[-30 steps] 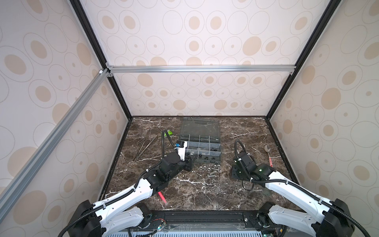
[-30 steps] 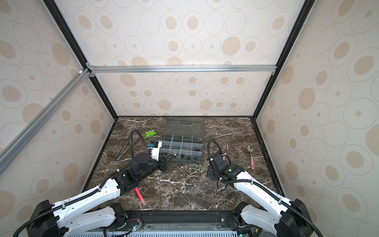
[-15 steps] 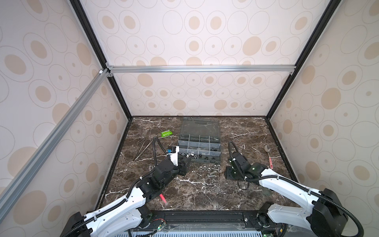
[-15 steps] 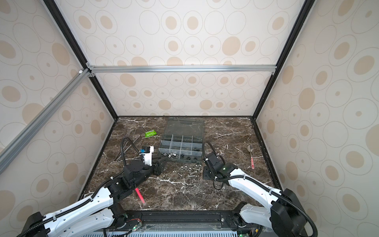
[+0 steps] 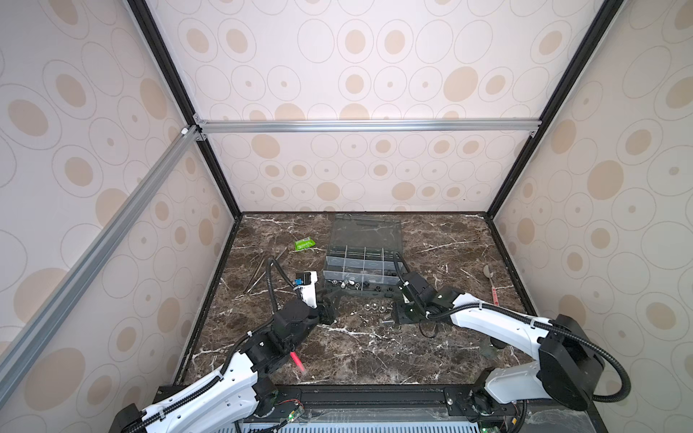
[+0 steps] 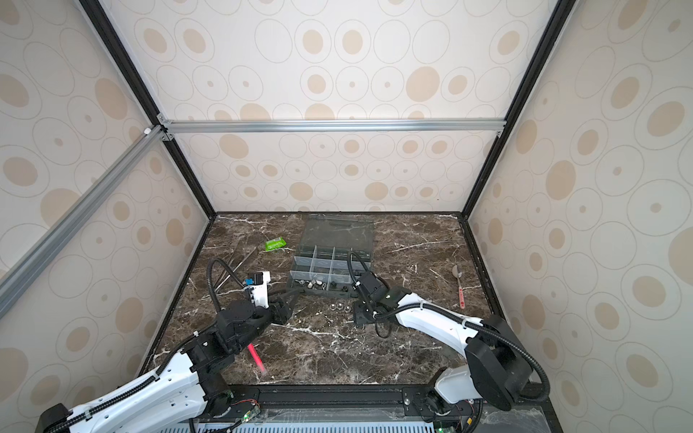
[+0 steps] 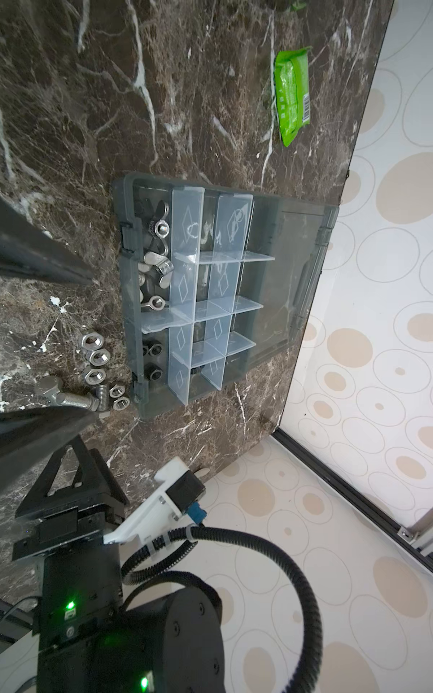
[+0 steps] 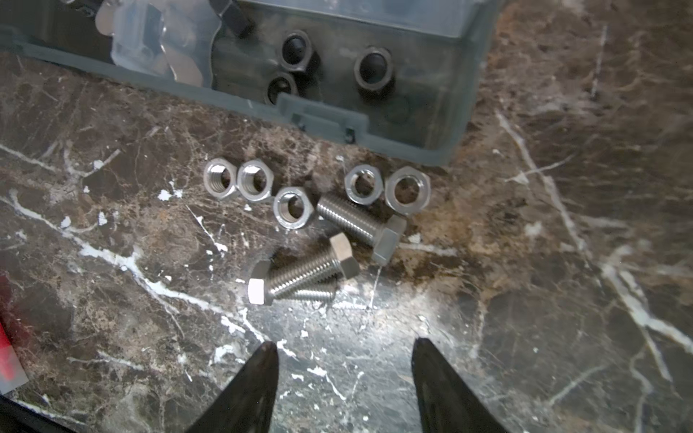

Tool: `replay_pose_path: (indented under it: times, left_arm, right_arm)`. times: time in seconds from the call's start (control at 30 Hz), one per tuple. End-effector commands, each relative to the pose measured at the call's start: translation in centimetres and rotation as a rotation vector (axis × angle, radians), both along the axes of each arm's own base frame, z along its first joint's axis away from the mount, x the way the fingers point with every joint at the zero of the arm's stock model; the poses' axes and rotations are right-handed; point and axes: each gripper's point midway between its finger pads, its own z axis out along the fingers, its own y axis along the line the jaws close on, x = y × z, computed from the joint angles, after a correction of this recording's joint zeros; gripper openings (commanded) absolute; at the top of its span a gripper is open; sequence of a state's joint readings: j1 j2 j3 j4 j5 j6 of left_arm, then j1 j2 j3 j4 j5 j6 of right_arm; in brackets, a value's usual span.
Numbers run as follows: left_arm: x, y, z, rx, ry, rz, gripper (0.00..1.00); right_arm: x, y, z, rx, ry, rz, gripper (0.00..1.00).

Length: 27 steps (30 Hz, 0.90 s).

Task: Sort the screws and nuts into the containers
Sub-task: 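Withdraw the left gripper from the organizer back toward the robot, then lower the right gripper onto a silver bolt in the pile and close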

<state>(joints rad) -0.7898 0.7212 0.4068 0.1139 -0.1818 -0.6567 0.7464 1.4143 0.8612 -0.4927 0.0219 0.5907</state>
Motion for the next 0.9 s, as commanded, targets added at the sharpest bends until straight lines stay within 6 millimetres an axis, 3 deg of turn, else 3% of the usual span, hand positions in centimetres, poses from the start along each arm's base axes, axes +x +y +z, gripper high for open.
replay_pose_path:
  times: [0.0, 0.87]
  left_arm:
    - [0.0, 0.9, -0.3, -0.012, 0.016, 0.040, 0.53]
    - [-0.3, 1.2, -0.7, -0.029, 0.033, 0.046, 0.53]
  right_arm:
    - [0.4, 1.0, 0.1, -0.010, -0.003, 0.065, 0.64]
    - [1.6, 3.2, -3.0, -0.056, 0.054, 0.170, 0.66]
